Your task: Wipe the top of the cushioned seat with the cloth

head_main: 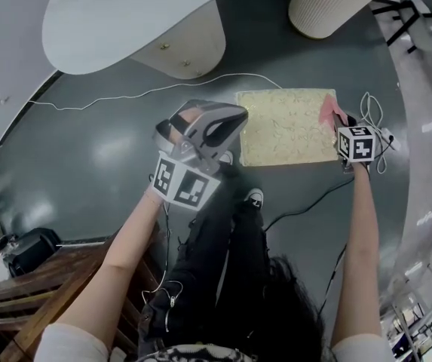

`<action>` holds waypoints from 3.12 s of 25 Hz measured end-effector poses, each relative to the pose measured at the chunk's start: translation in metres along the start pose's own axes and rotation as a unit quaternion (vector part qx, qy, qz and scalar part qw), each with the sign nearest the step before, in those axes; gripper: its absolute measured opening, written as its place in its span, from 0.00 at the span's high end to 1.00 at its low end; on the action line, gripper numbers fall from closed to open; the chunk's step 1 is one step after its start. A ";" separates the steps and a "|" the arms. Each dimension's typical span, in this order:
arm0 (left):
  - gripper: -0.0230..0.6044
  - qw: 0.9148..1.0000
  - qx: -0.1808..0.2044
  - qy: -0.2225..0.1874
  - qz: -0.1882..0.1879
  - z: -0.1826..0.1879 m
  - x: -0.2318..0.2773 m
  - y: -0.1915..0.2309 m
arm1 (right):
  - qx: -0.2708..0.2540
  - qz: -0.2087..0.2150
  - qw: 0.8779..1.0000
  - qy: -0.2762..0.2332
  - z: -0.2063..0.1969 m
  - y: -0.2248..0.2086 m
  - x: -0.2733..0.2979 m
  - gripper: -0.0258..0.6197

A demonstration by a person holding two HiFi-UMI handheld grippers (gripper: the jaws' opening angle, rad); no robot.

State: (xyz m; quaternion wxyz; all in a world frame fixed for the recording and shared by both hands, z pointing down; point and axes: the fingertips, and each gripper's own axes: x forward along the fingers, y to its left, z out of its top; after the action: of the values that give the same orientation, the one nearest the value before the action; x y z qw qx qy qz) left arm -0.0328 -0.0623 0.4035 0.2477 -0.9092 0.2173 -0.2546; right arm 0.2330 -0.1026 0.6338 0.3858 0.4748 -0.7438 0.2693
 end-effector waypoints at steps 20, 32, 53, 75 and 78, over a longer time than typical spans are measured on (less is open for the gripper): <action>0.94 0.999 -0.015 0.030 0.024 -0.016 -0.039 0.004 | -0.092 0.230 0.968 -0.028 0.011 0.274 0.033 0.95; 0.94 1.000 -0.014 0.027 0.009 -0.017 -0.027 -0.010 | -0.080 0.161 0.984 0.011 -0.025 0.201 0.043 0.95; 0.94 1.000 -0.001 0.007 -0.020 0.026 0.026 -0.032 | 0.023 -0.005 0.998 0.058 -0.088 -0.021 -0.005 0.95; 0.94 1.000 -0.010 0.021 0.008 0.028 0.008 -0.015 | -0.069 0.193 0.978 -0.046 -0.026 0.192 -0.032 0.95; 0.94 0.999 -0.012 0.029 0.010 0.021 -0.001 -0.016 | -0.082 0.231 0.969 -0.041 -0.030 0.241 -0.023 0.95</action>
State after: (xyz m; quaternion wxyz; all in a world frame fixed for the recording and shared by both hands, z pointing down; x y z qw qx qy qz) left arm -0.0172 -0.0426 0.3965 0.2327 -0.9021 0.2365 -0.2759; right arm 0.0284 0.0291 0.6226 0.3205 0.2676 -0.8678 0.2694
